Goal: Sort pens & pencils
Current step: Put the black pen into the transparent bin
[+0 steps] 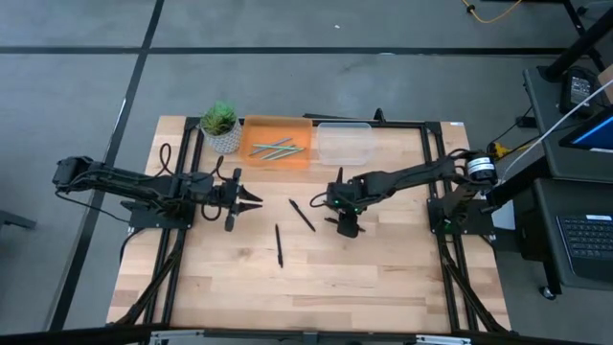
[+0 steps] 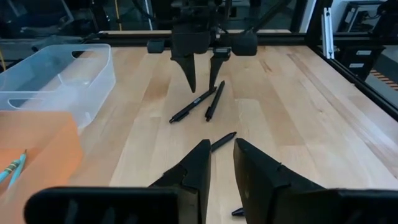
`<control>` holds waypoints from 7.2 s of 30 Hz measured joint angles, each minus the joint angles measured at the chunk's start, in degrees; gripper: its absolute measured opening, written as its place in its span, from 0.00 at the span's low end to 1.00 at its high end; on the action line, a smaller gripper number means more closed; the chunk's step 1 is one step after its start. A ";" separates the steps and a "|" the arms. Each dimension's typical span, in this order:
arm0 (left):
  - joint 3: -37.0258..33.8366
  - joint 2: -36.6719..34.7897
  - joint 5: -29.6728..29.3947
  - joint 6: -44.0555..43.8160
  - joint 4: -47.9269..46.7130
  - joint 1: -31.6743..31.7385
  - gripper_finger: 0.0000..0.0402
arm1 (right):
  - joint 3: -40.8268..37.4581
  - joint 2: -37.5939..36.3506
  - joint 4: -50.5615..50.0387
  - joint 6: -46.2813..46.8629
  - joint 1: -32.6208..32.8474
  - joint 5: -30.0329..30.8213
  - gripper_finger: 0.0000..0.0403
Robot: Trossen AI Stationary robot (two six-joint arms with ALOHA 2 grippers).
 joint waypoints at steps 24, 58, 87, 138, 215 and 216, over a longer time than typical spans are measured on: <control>-0.01 0.00 -0.02 0.04 -2.17 0.01 0.16 | 0.25 3.43 -0.06 -0.07 -0.04 2.55 0.38; 0.00 0.00 0.00 0.02 -3.18 0.02 0.16 | 0.27 6.21 -0.10 3.67 -0.79 5.03 0.12; -0.02 0.00 0.00 -0.02 -6.74 0.01 0.16 | 17.99 0.35 -13.00 -2.94 -2.23 13.67 0.08; -0.02 0.00 -2.52 2.05 -5.47 0.07 0.16 | -21.46 -34.38 26.26 -18.71 -26.13 2.83 0.08; -0.02 0.00 -2.99 2.80 -5.67 0.07 0.16 | 4.59 -0.02 3.29 -28.65 -38.66 -7.11 0.22; -0.02 0.02 -2.99 2.80 -5.67 0.05 0.16 | 5.08 -0.02 3.00 -28.54 -38.66 -7.12 0.23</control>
